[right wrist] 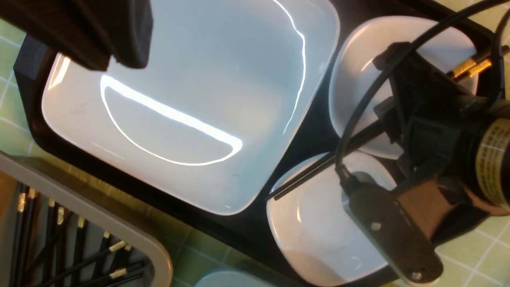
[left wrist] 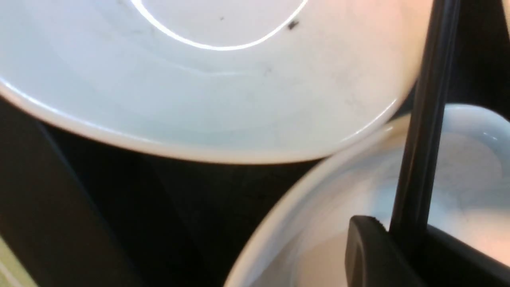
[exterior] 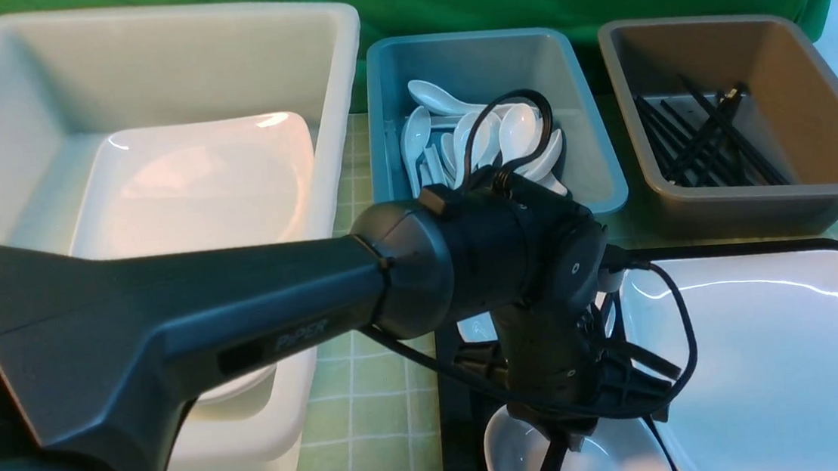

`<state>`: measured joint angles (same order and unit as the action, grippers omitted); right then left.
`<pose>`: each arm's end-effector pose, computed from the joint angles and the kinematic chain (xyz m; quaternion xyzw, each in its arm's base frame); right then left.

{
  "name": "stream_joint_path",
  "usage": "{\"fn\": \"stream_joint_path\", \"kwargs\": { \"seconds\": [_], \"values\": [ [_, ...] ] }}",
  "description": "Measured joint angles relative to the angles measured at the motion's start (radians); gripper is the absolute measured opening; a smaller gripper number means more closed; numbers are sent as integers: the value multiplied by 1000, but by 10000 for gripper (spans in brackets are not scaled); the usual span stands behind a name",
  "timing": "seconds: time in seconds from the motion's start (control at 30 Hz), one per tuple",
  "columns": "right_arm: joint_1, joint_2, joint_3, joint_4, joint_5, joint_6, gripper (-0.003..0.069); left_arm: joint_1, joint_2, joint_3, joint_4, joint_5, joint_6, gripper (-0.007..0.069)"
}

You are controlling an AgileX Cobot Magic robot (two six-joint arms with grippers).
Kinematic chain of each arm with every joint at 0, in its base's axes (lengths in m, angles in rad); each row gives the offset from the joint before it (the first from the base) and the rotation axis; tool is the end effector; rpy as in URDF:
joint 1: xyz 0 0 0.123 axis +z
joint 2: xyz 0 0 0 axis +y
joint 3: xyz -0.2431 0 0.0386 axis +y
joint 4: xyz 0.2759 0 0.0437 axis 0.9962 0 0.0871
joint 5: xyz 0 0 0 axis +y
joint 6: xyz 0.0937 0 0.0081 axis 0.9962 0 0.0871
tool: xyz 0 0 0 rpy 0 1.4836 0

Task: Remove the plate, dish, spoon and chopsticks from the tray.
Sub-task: Use the left arm to grab a pair of chopsticks from the plate, then use the left arm to put the chopsticks into the small storage box on the right

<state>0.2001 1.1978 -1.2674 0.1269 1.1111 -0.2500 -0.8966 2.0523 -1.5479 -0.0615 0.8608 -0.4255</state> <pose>0.2662 0.0649 0.3501 -0.2029 0.9291 0.0551 0.3042 0.2691 -0.3438 0.1356 0.2148 0.9654 -0.1100 0.0991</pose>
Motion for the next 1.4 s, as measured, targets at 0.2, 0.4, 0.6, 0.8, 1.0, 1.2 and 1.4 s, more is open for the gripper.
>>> {"fn": "stream_joint_path", "kwargs": {
  "seconds": [0.2,0.4,0.6,0.8,1.0,1.2,1.4],
  "values": [
    [0,-4,0,-1,-7,-1,67,0,-15,-54,-21,0,95,53],
    [0,-29,0,-68,-170,44,70,0,-43,-293,-1,-207,210,53],
    [-3,-30,0,-151,-271,130,59,15,14,-458,23,-427,235,53],
    [-25,-53,2,-173,-372,186,-4,63,204,-701,0,-523,241,53],
    [-26,-83,4,-173,-389,198,-6,91,380,-883,-5,-595,243,53],
    [-26,-110,4,-173,-374,200,-6,113,512,-971,-6,-741,244,53],
    [-26,-110,39,-173,-379,195,-6,116,550,-972,-4,-770,244,63]
  ]
}}
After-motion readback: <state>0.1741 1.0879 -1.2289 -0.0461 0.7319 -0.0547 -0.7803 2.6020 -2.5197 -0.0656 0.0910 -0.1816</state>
